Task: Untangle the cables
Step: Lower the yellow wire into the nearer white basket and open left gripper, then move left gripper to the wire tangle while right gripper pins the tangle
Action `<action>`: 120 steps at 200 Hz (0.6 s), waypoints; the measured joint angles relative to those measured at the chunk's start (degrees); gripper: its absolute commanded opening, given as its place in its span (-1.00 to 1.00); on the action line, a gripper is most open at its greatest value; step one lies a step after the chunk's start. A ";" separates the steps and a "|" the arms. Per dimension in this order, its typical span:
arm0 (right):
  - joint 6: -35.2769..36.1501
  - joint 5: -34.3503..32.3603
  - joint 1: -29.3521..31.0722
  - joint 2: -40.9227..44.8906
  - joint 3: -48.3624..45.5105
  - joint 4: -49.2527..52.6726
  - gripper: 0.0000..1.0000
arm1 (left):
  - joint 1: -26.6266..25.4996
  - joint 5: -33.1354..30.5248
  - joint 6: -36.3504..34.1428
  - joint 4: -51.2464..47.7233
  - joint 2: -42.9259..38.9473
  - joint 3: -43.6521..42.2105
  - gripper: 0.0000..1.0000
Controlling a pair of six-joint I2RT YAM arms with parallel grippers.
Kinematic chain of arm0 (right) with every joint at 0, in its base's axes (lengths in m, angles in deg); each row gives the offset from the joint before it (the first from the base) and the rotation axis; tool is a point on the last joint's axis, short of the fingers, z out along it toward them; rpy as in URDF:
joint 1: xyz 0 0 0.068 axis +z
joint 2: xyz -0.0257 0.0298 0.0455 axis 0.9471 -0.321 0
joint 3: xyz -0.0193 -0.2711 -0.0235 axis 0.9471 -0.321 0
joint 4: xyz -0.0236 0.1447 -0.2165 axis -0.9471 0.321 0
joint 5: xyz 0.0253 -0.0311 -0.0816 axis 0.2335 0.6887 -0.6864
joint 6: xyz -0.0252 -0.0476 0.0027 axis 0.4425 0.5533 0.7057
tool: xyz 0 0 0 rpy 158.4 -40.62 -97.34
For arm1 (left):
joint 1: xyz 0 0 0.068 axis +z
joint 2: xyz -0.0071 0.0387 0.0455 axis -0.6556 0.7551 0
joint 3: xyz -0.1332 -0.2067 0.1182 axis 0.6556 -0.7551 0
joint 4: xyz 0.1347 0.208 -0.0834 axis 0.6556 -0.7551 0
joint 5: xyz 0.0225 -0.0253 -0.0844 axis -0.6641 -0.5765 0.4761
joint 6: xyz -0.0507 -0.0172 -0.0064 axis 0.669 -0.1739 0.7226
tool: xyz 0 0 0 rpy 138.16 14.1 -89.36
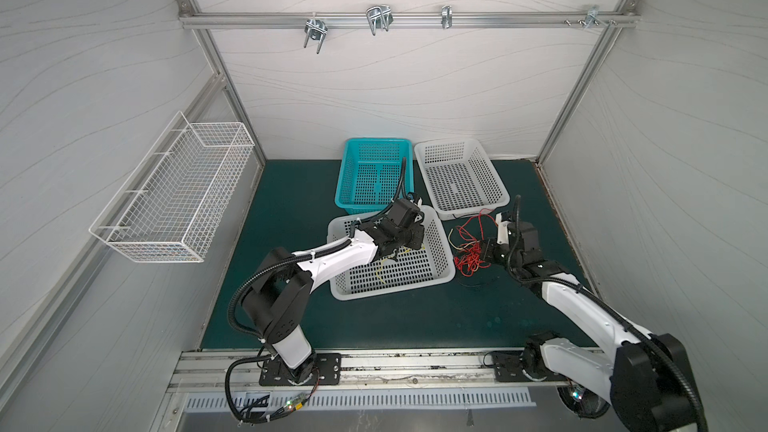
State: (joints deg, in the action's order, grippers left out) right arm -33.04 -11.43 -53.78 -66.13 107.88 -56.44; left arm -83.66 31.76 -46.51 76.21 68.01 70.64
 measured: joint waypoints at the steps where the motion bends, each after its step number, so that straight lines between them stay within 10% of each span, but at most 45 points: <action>1: 0.00 -0.02 0.02 0.00 0.00 0.00 -1.00 | 0.00 0.00 -0.17 0.00 0.00 0.00 0.01; 120: 0.74 -1.77 -0.33 2.64 4.57 2.71 -1.00 | -0.17 0.90 -1.86 3.54 -0.07 -0.09 0.04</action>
State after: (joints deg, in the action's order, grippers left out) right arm -32.30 -13.20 -54.11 -63.49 112.45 -53.73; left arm -83.83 32.66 -48.36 79.75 67.95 70.55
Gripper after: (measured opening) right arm 0.055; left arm 0.522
